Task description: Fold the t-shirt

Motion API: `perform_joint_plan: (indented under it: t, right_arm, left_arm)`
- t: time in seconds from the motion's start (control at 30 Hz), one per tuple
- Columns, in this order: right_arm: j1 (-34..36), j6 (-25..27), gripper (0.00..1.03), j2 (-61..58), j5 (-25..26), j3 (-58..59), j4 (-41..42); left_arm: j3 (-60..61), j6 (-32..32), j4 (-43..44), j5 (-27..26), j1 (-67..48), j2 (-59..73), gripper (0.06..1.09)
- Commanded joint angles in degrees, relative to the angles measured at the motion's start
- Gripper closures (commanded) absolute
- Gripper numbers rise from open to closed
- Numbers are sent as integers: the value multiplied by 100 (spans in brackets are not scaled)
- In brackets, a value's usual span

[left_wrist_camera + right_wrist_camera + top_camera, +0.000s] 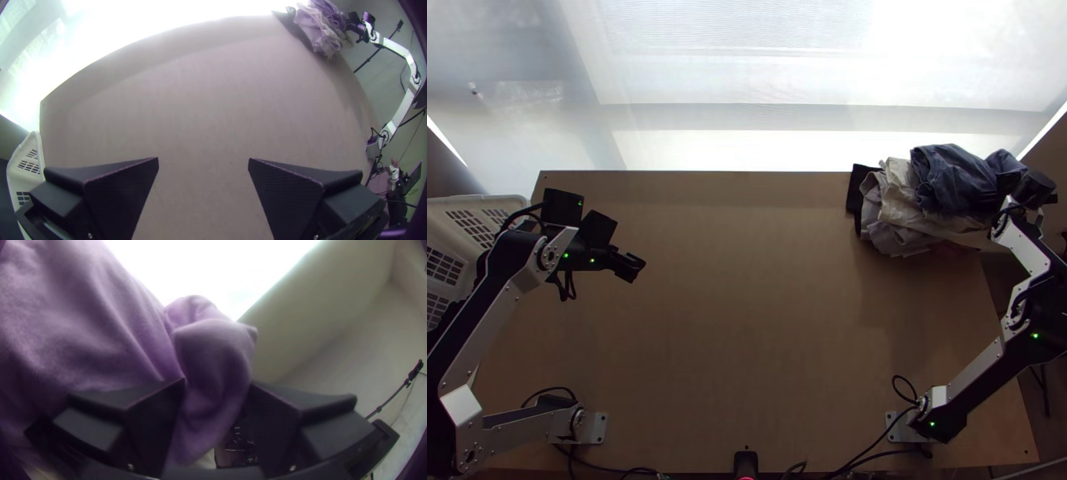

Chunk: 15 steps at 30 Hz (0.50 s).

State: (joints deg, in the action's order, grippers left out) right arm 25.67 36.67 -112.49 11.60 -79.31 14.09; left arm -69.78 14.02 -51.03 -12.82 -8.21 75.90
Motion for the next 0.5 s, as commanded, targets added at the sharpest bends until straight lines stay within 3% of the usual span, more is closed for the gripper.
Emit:
perform_joint_plan:
  t: [0.0, 0.23, 0.47]
  right_arm:
    - [122, -1, 4, 25, -210, 21, -495]
    - [26, -116, 4, 763, -351, -6, -1268]
    - [316, -142, 5, 2319, -430, -23, -1681]
  left_arm:
    - [-18, 92, 5, 113, -76, 65, 10]
    - [-27, 294, -74, 139, 39, 4, 10]
    - [-36, 584, -268, 139, 276, -181, 10]
